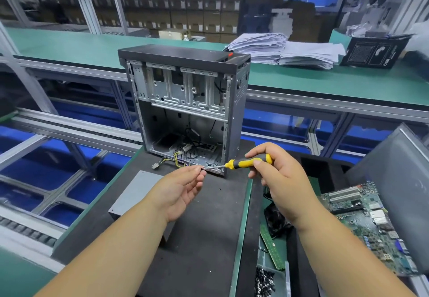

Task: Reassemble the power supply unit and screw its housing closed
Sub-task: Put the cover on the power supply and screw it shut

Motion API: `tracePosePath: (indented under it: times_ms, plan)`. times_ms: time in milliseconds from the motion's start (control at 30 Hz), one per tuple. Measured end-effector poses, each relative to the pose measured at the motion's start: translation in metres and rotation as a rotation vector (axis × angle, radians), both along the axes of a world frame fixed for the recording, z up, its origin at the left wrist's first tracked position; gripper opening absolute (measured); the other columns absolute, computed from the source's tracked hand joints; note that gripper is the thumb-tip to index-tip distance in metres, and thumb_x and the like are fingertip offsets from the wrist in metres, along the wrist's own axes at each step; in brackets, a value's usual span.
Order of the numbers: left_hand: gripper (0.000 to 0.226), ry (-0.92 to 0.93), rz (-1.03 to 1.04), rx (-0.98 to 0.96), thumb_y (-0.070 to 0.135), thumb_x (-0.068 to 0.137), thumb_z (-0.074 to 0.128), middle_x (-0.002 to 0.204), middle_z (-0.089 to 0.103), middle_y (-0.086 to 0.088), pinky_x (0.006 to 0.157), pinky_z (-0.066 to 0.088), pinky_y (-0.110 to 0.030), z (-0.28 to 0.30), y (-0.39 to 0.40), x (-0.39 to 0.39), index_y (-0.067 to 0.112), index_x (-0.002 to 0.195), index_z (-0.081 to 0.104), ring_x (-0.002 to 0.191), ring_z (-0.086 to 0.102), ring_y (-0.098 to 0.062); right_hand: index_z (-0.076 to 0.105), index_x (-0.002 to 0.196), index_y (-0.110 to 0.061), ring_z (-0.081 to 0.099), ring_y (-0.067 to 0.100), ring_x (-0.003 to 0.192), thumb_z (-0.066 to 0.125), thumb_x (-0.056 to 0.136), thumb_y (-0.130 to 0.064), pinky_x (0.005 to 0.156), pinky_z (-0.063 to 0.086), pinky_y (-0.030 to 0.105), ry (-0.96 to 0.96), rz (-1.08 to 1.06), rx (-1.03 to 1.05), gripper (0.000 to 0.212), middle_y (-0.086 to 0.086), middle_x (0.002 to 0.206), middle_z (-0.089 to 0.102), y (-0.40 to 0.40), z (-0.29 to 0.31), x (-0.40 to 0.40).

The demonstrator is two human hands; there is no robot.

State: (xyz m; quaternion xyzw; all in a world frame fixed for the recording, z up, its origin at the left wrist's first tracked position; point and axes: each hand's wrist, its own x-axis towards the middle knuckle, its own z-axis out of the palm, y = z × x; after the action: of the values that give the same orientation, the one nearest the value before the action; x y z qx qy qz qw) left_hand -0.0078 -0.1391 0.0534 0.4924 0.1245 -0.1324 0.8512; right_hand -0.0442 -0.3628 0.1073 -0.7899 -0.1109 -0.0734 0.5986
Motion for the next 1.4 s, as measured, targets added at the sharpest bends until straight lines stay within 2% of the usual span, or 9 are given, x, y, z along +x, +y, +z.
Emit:
tracePosePath:
  times_ms: [133,267,367,533,800,967,1133,1333,1400]
  plan:
    - [0.009,-0.007,0.012,-0.013,0.009,0.094,0.062,0.077,0.071,-0.001,0.058,0.055,-0.017,-0.002,0.023,0.005,0.004,0.100,0.065,0.063,0.066,-0.005,0.065,0.093,-0.034,0.054,0.005,0.067,0.049,0.087,-0.027,0.065,0.042,0.027,-0.003,0.015,-0.020,0.018,-0.003,0.074,0.067,0.026,0.003,0.005]
    - [0.007,0.001,0.014,-0.036,0.008,0.094,0.061,0.076,0.070,-0.002,0.058,0.055,-0.017,-0.008,0.052,0.014,0.004,0.094,0.067,0.063,0.066,-0.006,0.064,0.097,-0.035,0.054,0.024,0.067,0.049,0.087,-0.031,0.057,0.042,0.025,-0.003,0.018,-0.080,0.019,-0.002,0.076,0.066,0.057,0.001,0.012]
    - [0.010,0.005,0.016,-0.052,0.007,0.094,0.061,0.074,0.070,-0.002,0.057,0.055,-0.018,-0.009,0.078,0.025,0.006,0.088,0.070,0.062,0.066,-0.007,0.063,0.099,-0.036,0.048,0.015,0.059,0.050,0.087,-0.033,0.054,0.040,0.022,0.003,0.011,-0.114,0.018,-0.003,0.074,0.065,0.085,0.000,0.019]
    - [0.007,-0.001,0.045,-0.039,0.008,0.093,0.062,0.075,0.072,-0.002,0.059,0.055,-0.017,-0.014,0.125,0.049,0.005,0.093,0.069,0.063,0.067,-0.006,0.061,0.098,-0.040,0.053,0.029,0.069,0.049,0.089,-0.034,0.058,0.043,0.037,0.001,-0.003,-0.181,0.016,0.001,0.075,0.064,0.137,0.003,0.035]
    - [0.011,-0.056,-0.017,0.033,0.011,0.096,0.058,0.074,0.070,0.000,0.062,0.054,-0.016,-0.026,0.183,0.086,0.006,0.092,0.068,0.067,0.066,-0.006,0.061,0.097,-0.040,0.051,0.010,0.061,0.049,0.087,-0.035,0.052,0.040,0.014,0.019,-0.079,-0.244,0.016,0.008,0.076,0.062,0.206,-0.001,0.061]
    - [0.011,-0.020,-0.069,0.003,0.011,0.097,0.058,0.071,0.069,0.001,0.059,0.053,-0.015,-0.033,0.201,0.104,0.004,0.095,0.067,0.063,0.065,-0.005,0.058,0.101,-0.041,0.047,0.009,0.060,0.047,0.088,-0.038,0.055,0.038,0.020,0.035,-0.087,-0.370,0.017,-0.006,0.071,0.057,0.228,-0.001,0.070]
    - [0.010,0.047,-0.100,-0.037,0.009,0.095,0.059,0.072,0.069,-0.001,0.058,0.054,-0.016,-0.042,0.212,0.117,0.003,0.095,0.068,0.062,0.065,-0.006,0.057,0.100,-0.038,0.045,0.004,0.059,0.050,0.092,-0.027,0.054,0.035,0.012,0.035,-0.085,-0.448,0.016,-0.025,0.066,0.052,0.241,-0.004,0.077]
    - [0.010,0.097,-0.127,-0.087,0.010,0.095,0.060,0.074,0.071,-0.002,0.057,0.054,-0.017,-0.053,0.217,0.124,0.005,0.096,0.069,0.062,0.065,-0.006,0.057,0.099,-0.042,0.062,0.010,0.074,0.047,0.096,-0.032,0.061,0.050,0.031,0.101,-0.224,-0.384,0.014,-0.011,0.081,0.068,0.248,-0.013,0.088]
    - [0.011,0.088,-0.156,-0.095,0.011,0.096,0.059,0.075,0.070,-0.001,0.058,0.054,-0.017,-0.054,0.218,0.126,0.005,0.095,0.069,0.062,0.064,-0.006,0.058,0.095,-0.040,0.063,0.006,0.070,0.047,0.098,-0.029,0.058,0.052,0.025,0.121,-0.283,-0.289,0.016,-0.013,0.079,0.071,0.251,-0.016,0.092]
